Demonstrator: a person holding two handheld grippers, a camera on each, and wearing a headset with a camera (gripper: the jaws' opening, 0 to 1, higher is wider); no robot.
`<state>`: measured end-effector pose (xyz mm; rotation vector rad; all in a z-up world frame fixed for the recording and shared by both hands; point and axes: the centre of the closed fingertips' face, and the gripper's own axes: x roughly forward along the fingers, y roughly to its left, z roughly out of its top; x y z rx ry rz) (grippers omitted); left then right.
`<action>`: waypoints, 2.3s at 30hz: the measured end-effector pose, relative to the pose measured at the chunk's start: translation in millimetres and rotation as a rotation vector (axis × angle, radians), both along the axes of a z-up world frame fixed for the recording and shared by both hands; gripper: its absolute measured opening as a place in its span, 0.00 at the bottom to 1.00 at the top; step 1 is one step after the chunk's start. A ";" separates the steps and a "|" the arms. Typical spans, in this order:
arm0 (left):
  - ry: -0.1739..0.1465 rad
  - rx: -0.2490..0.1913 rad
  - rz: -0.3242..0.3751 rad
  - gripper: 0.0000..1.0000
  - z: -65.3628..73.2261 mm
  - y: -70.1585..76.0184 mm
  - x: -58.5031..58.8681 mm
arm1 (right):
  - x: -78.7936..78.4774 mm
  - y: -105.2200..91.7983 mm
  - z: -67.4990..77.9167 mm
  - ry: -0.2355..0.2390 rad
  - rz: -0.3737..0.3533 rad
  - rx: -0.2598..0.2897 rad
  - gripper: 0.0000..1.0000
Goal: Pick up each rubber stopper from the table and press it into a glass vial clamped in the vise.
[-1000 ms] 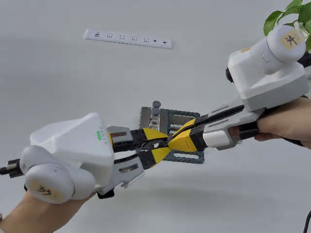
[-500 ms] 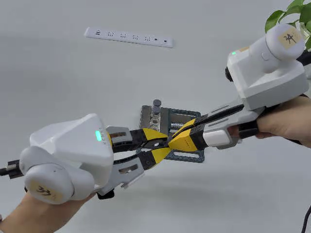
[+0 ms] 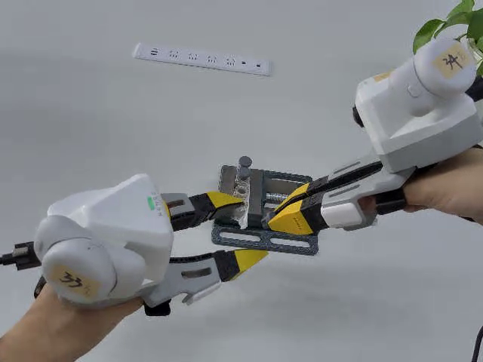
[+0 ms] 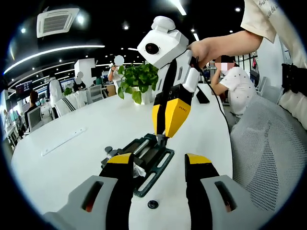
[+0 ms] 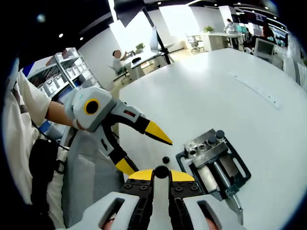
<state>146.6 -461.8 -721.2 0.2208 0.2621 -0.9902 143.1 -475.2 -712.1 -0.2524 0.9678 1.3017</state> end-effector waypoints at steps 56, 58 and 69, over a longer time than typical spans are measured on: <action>0.202 -0.004 0.190 0.98 -46.5 47.0 14.3 | 67.8 25.4 -41.6 -0.331 0.600 -0.364 0.06; 0.204 -0.006 0.193 0.98 -46.7 47.4 14.4 | 69.2 26.3 -43.2 -0.331 0.602 -0.367 0.06; 0.207 -0.012 0.203 0.97 -46.9 49.5 13.1 | 71.2 31.6 -47.4 -0.336 0.593 -0.402 0.05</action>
